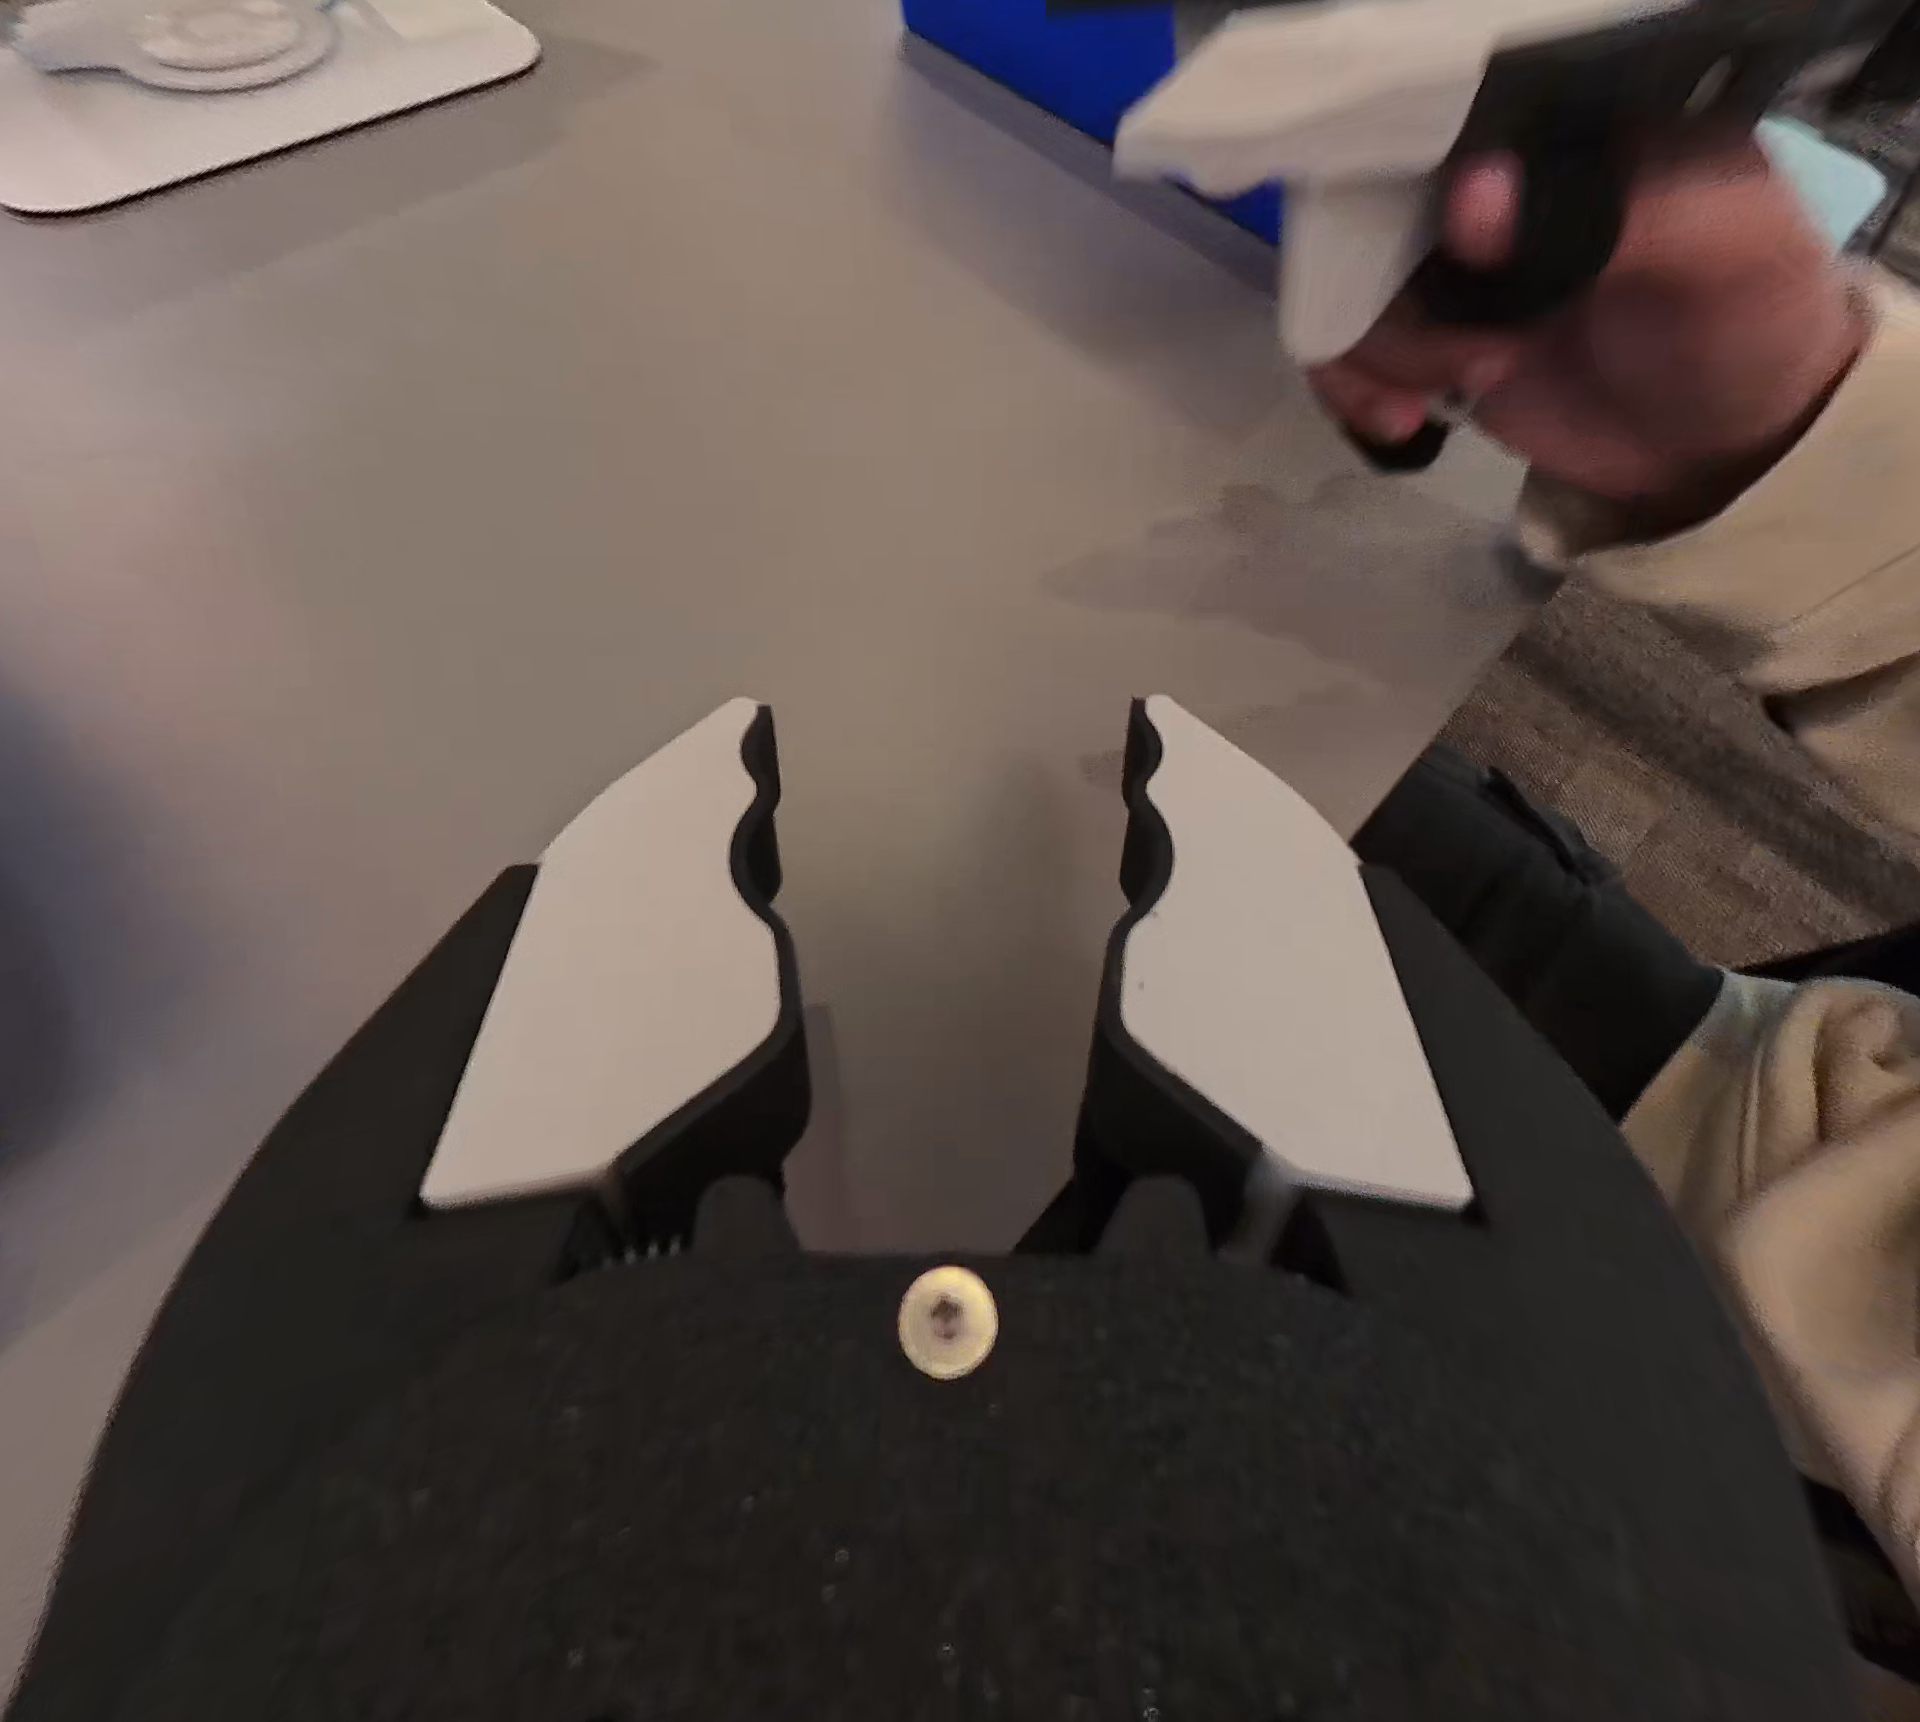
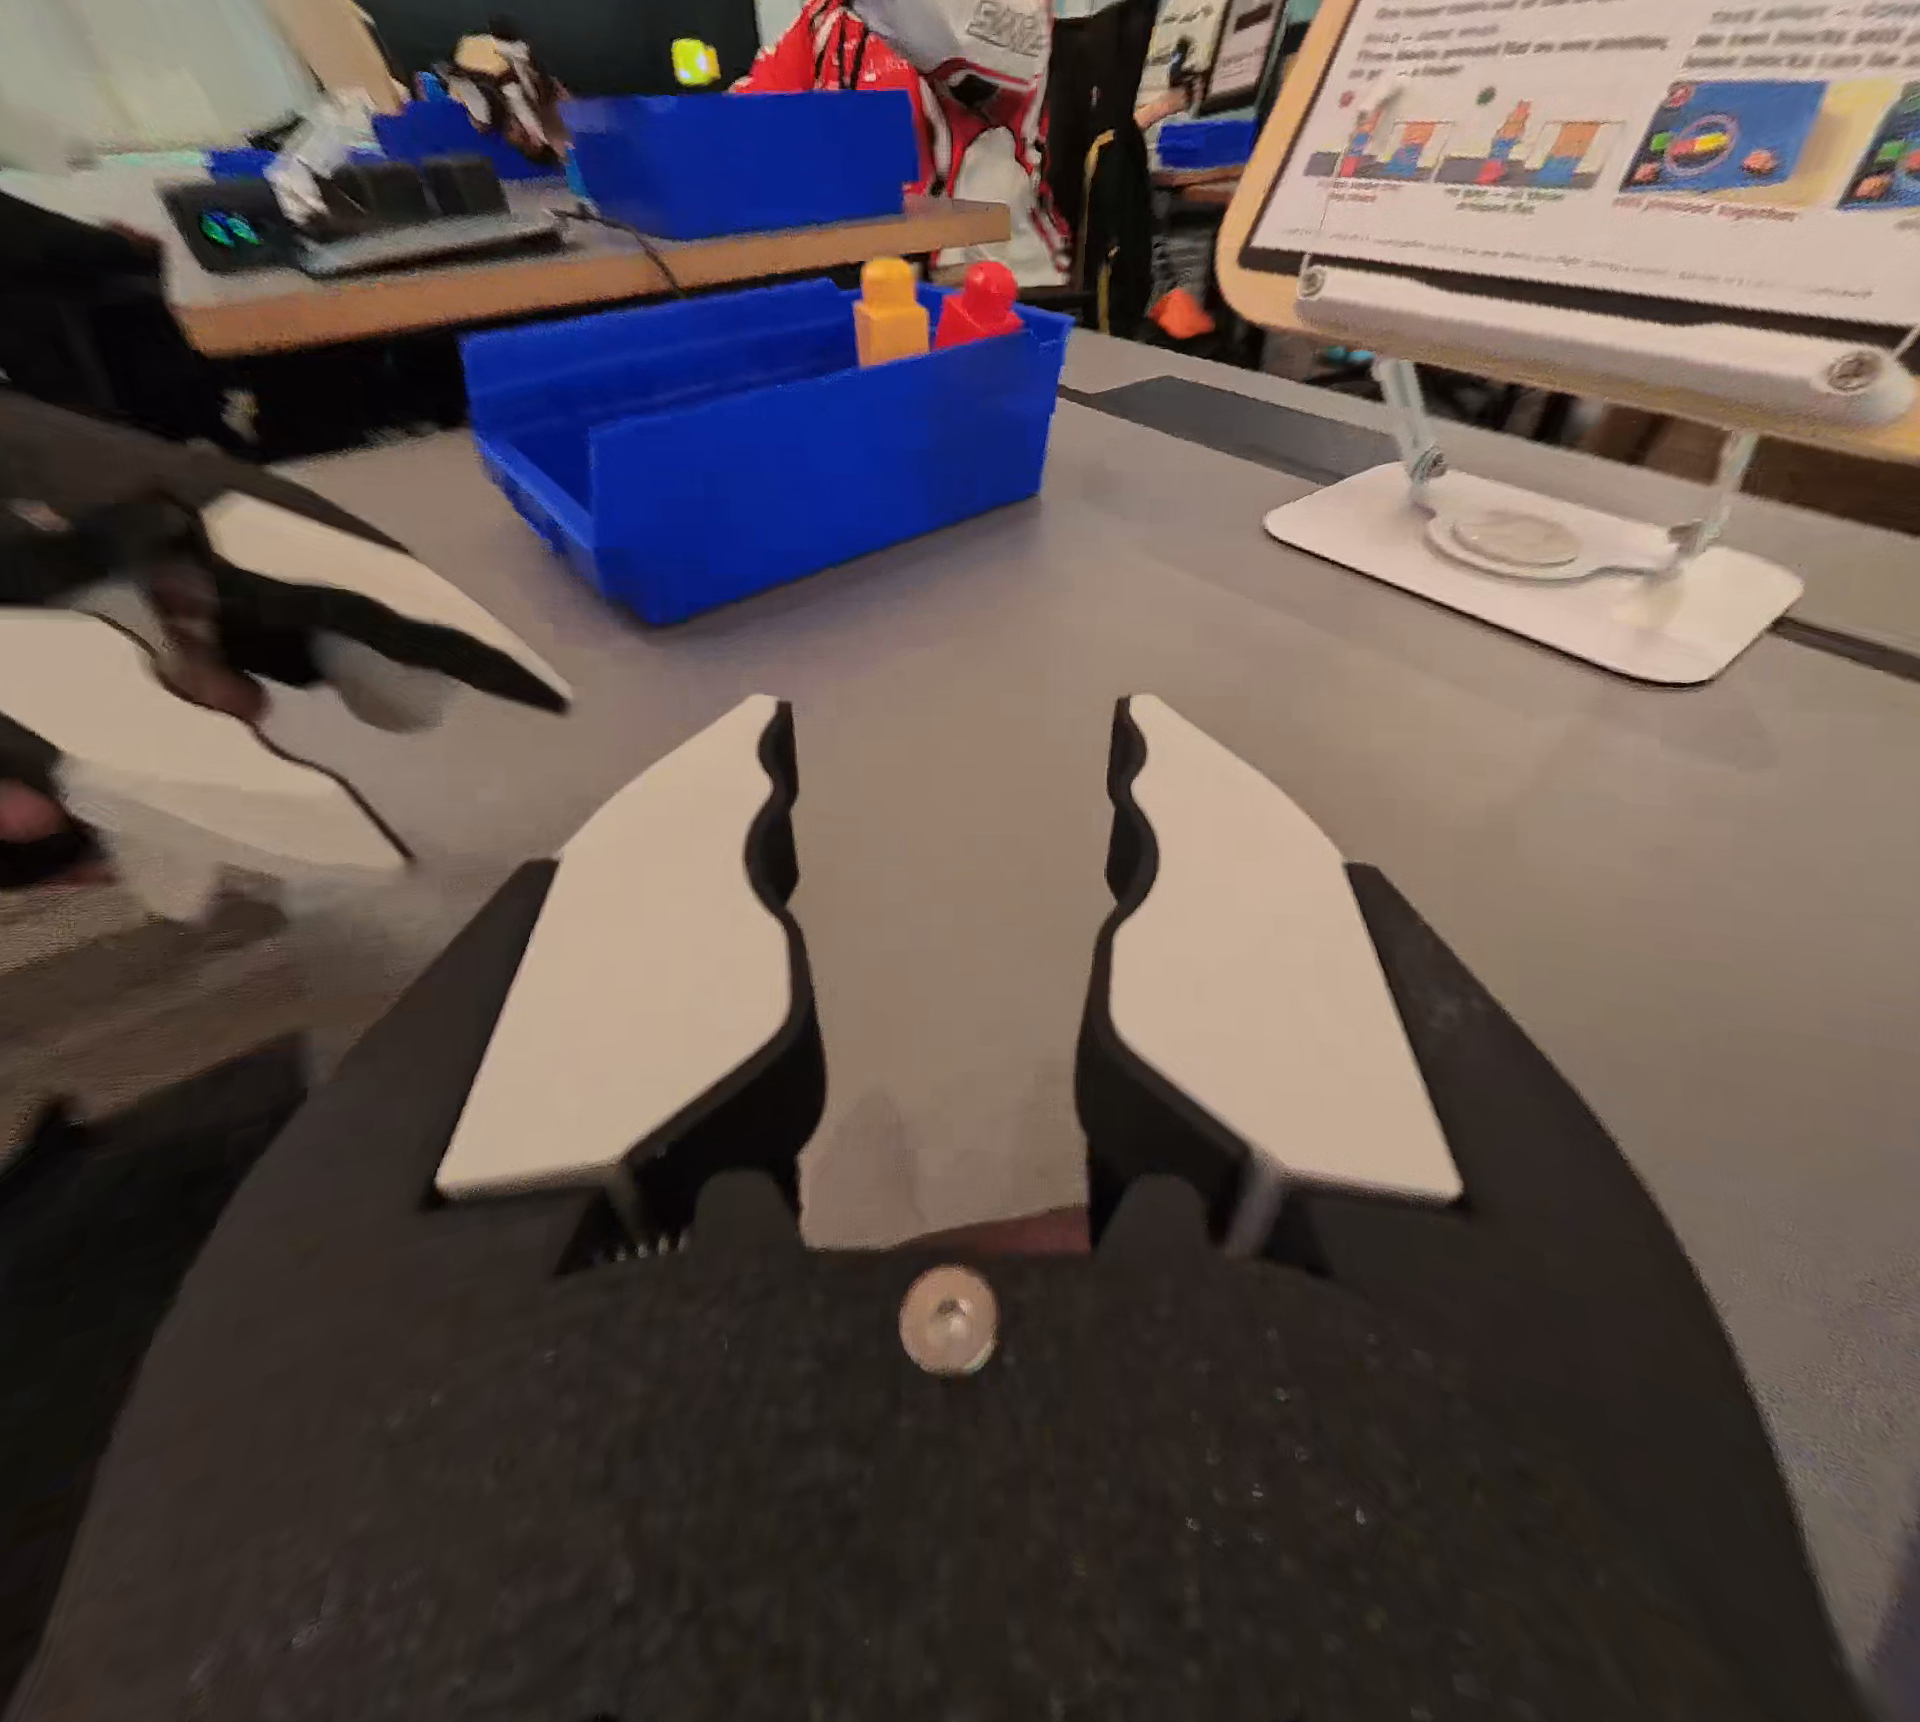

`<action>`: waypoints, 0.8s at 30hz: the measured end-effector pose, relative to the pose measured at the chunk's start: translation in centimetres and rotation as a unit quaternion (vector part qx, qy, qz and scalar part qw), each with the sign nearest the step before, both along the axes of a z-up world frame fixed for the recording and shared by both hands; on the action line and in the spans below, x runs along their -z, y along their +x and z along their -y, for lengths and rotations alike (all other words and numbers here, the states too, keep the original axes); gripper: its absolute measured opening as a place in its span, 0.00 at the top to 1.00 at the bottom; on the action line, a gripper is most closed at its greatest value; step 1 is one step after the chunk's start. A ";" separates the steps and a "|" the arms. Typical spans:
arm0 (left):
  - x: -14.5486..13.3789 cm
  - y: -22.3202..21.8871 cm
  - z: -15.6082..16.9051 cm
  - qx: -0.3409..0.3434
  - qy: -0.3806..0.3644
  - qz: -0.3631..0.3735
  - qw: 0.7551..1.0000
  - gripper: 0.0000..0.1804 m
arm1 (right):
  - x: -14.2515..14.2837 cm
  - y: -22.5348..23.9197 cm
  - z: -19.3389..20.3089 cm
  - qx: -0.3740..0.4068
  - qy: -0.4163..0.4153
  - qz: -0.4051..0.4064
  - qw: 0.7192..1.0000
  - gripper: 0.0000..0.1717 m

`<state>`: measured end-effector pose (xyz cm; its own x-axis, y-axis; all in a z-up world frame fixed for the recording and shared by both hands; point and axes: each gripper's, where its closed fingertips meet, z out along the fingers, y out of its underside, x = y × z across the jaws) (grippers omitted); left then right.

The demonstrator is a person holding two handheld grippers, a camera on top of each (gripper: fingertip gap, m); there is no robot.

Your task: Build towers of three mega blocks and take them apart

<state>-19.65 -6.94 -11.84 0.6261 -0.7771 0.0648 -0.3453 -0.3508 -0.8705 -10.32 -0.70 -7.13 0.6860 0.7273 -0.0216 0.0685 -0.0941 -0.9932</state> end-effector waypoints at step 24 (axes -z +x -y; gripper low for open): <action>0.4 -20.2 -27.4 -0.255 -0.067 -0.072 0.962 0.63 | -0.4 1.4 0.1 0.024 0.072 -0.070 0.995 0.71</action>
